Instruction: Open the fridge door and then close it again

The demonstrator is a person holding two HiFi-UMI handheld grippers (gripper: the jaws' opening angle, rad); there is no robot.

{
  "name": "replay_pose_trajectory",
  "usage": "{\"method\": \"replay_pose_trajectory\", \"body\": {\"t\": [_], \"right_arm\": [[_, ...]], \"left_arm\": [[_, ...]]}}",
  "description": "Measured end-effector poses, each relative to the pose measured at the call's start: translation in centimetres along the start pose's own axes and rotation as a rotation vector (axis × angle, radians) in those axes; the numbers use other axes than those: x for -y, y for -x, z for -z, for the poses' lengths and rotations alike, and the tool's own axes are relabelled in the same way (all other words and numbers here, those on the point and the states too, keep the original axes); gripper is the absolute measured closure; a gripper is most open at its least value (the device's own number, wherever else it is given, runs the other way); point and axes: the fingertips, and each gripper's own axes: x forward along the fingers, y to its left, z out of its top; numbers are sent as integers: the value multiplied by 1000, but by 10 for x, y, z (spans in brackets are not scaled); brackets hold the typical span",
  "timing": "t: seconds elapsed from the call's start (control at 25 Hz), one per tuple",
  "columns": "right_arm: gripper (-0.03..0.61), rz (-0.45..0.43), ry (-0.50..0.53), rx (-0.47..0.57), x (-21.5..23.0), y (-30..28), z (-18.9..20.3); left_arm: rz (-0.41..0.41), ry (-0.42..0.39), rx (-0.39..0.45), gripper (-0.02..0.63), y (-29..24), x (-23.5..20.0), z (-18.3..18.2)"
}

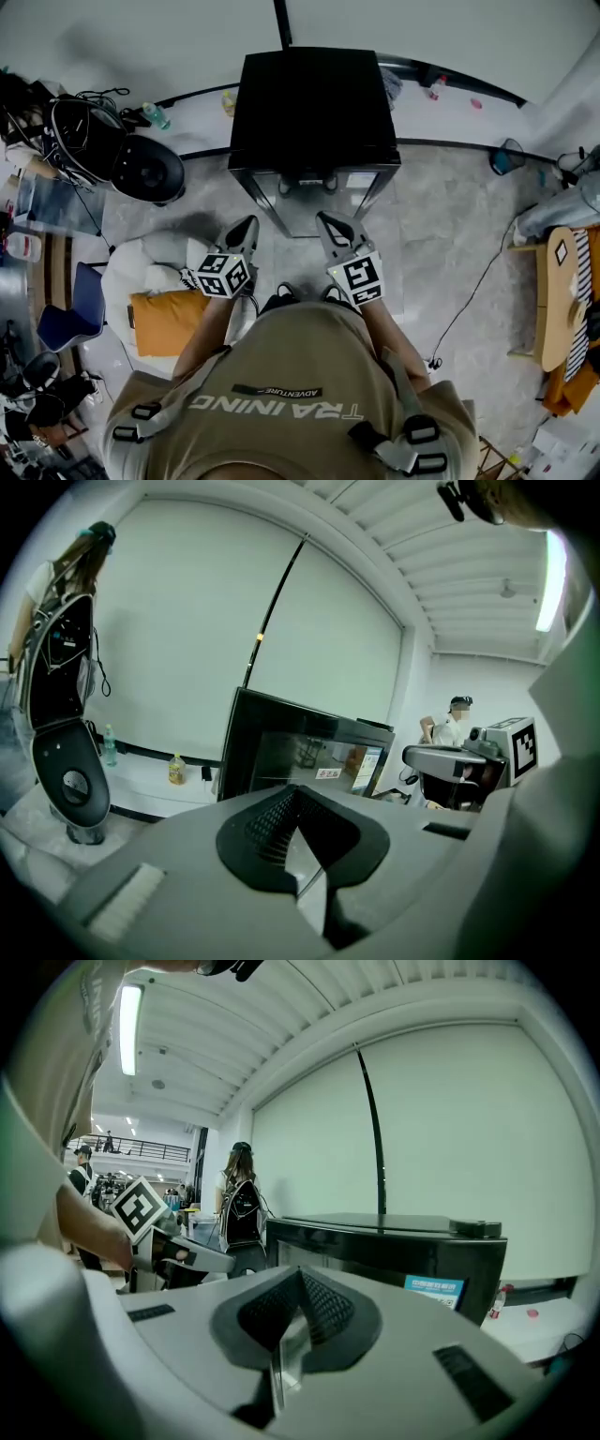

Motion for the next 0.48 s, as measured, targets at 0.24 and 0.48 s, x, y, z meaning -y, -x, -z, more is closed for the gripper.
{"method": "replay_pose_trajectory", "body": {"t": [0.24, 0.48], "right_arm": [[583, -52, -9, 47, 11, 39, -12], [583, -56, -19, 64, 29, 54, -10]], "left_arm": [[-85, -19, 46, 613, 16, 35, -13], [-134, -136, 64, 613, 22, 64, -19]]}}
